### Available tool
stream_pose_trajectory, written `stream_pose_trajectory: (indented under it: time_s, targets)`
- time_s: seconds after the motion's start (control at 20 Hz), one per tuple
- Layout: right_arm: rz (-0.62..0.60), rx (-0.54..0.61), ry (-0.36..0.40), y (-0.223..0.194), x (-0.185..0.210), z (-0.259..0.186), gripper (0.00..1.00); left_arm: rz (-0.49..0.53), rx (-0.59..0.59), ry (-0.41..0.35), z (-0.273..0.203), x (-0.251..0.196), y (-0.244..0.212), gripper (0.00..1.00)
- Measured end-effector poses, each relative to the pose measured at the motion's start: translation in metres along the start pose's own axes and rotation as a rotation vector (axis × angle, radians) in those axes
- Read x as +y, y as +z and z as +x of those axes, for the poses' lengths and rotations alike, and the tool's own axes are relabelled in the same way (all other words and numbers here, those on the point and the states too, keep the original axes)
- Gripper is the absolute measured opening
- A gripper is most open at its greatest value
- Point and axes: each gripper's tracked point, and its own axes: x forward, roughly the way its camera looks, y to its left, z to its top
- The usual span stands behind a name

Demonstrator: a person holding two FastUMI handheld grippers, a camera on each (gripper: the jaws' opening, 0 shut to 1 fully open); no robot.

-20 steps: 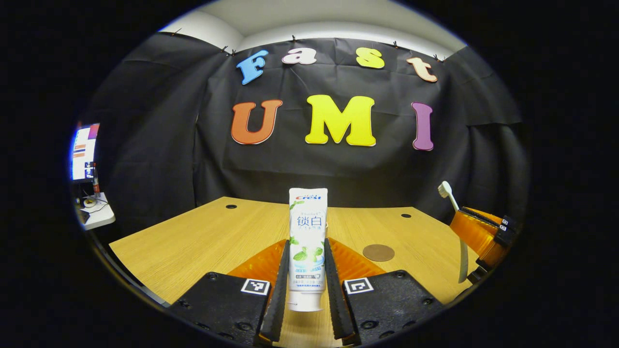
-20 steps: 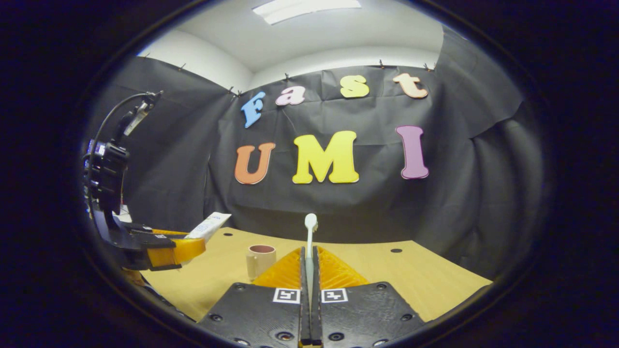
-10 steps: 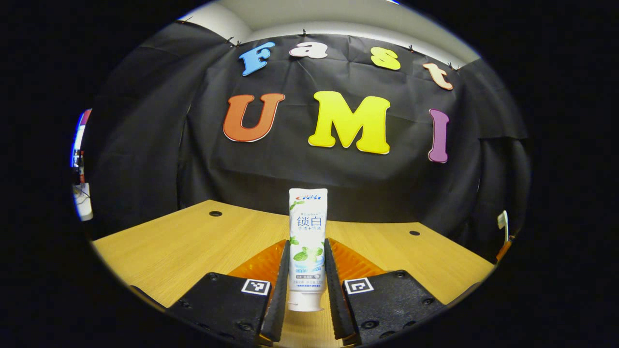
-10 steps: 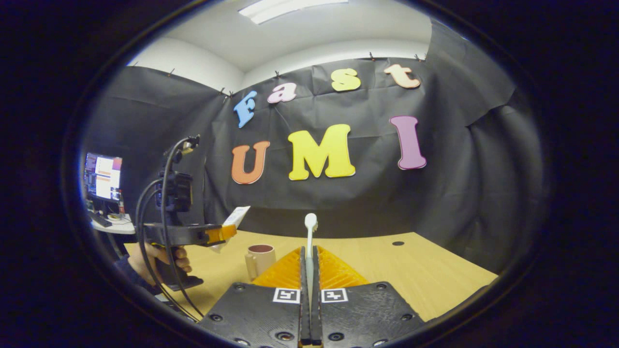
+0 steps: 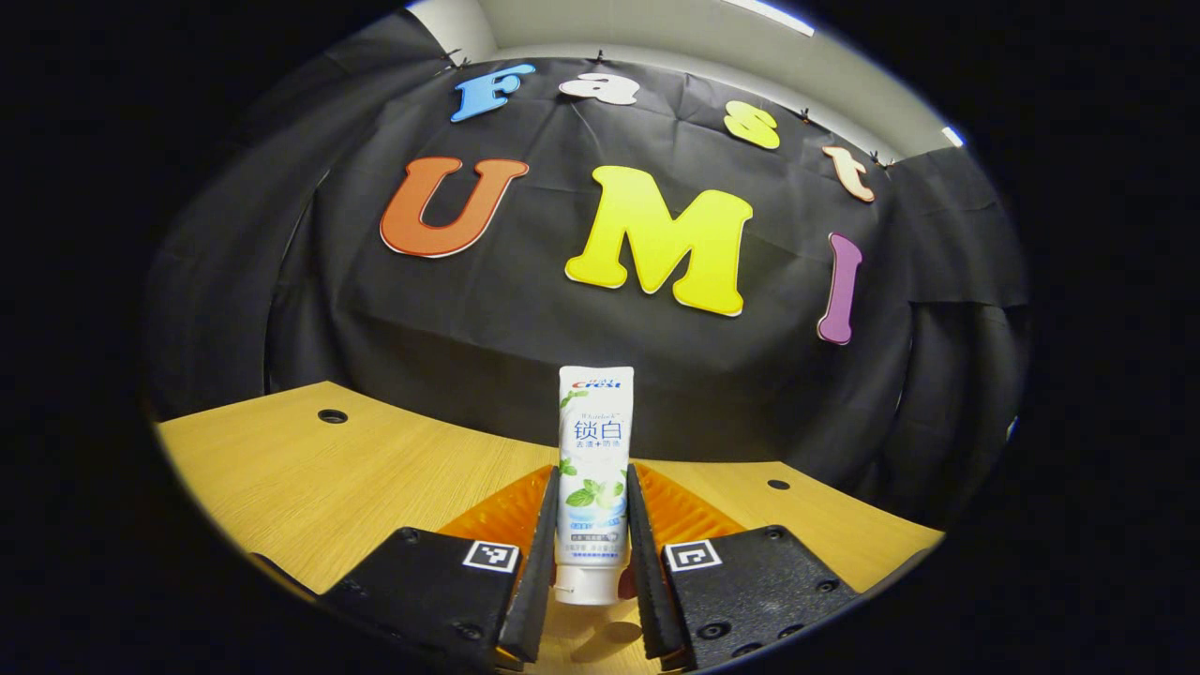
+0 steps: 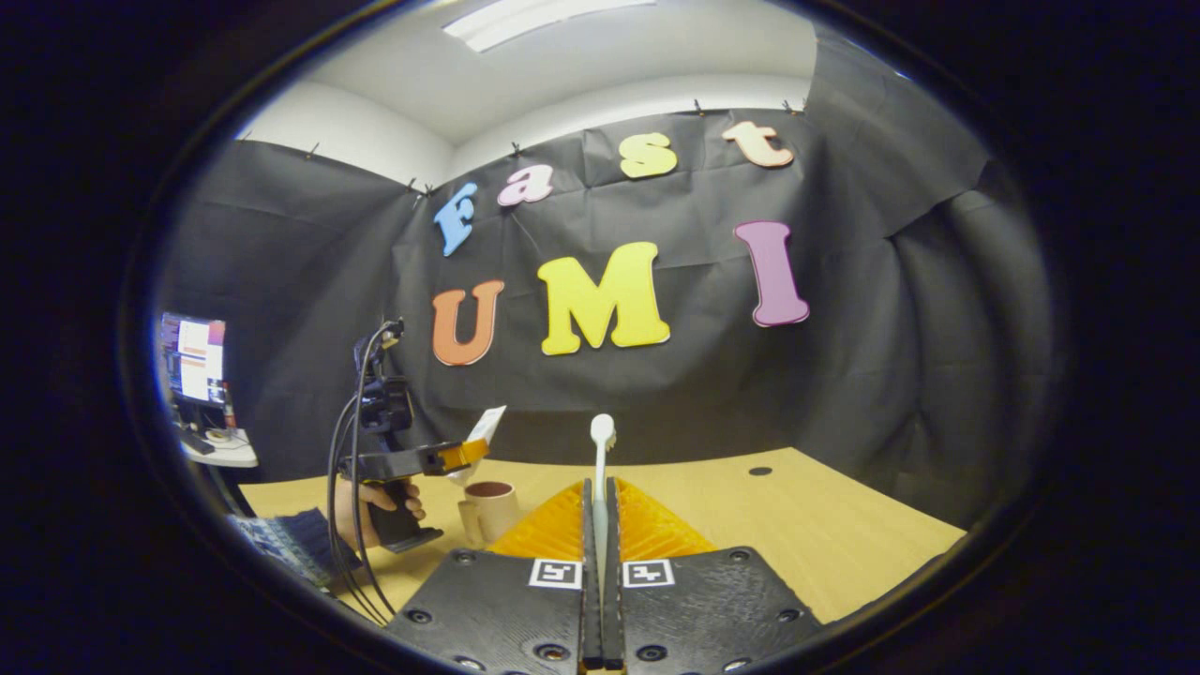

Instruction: Put the toothbrush and toothpaste on the desktop into the cup, then pick up the cup and place it on the coaster on the desktop.

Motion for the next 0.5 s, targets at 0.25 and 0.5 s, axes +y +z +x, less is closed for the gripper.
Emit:
stream_pose_trajectory:
  time_s: [0.25,0.5]
  targets:
    - [0.036,0.039,0.012,-0.009,0.001,0.002,0.01,0.068,0.039,-0.009,0.006,-0.01,-0.003,0.44]
    - [0.063,0.035,0.001,-0.007,-0.004,0.002,0.01,0.078,0.069,0.002,0.009,-0.011,-0.013,0.46]
